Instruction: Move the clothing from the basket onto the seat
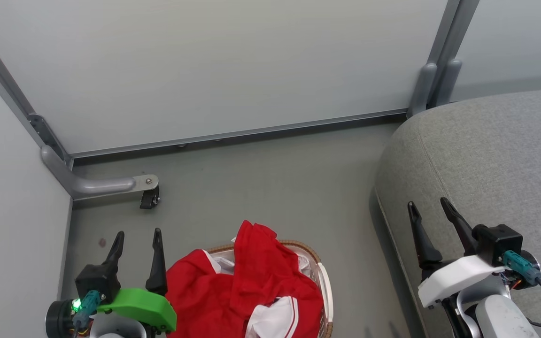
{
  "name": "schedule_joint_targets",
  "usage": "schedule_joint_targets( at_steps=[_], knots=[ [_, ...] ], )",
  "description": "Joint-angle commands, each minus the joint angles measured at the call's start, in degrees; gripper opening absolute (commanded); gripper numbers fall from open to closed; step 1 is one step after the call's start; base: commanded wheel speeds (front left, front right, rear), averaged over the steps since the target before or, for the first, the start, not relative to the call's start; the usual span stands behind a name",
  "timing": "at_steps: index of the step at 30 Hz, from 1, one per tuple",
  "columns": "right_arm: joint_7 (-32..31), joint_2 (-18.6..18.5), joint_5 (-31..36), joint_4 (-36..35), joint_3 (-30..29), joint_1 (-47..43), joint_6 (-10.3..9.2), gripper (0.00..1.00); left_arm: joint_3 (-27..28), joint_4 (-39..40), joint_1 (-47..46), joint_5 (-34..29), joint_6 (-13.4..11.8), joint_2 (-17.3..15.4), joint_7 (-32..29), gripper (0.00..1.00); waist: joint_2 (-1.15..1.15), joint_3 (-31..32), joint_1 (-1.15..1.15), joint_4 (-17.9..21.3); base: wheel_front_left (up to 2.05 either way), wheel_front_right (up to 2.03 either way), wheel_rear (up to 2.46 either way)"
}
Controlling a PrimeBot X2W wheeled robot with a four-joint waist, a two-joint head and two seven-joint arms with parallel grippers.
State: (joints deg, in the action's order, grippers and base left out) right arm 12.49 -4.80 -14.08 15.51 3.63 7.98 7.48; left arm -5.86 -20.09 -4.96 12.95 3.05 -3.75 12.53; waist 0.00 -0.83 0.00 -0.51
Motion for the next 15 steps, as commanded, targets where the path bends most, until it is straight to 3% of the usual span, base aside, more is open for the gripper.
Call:
schedule_joint_targets(
  at_steps=[1, 15],
  knots=[
    [0.57, -0.18, 1.54, -0.41, 0.16, 0.44, 0.02, 1.0, 0.16, 0.42, 0.66, -1.3, 0.56, 0.07, 0.5, 1.0, 0.0, 0.01, 0.0, 0.03, 0.0, 0.0, 0.0],
    [2.04, 0.32, 7.15, 1.31, 0.73, -0.94, 0.02, 1.0, 0.71, -2.26, 2.17, -3.72, 3.03, 0.82, 1.98, 1.0, 0.0, -0.92, 0.0, 0.85, 0.0, 0.0, 0.0]
  ],
)
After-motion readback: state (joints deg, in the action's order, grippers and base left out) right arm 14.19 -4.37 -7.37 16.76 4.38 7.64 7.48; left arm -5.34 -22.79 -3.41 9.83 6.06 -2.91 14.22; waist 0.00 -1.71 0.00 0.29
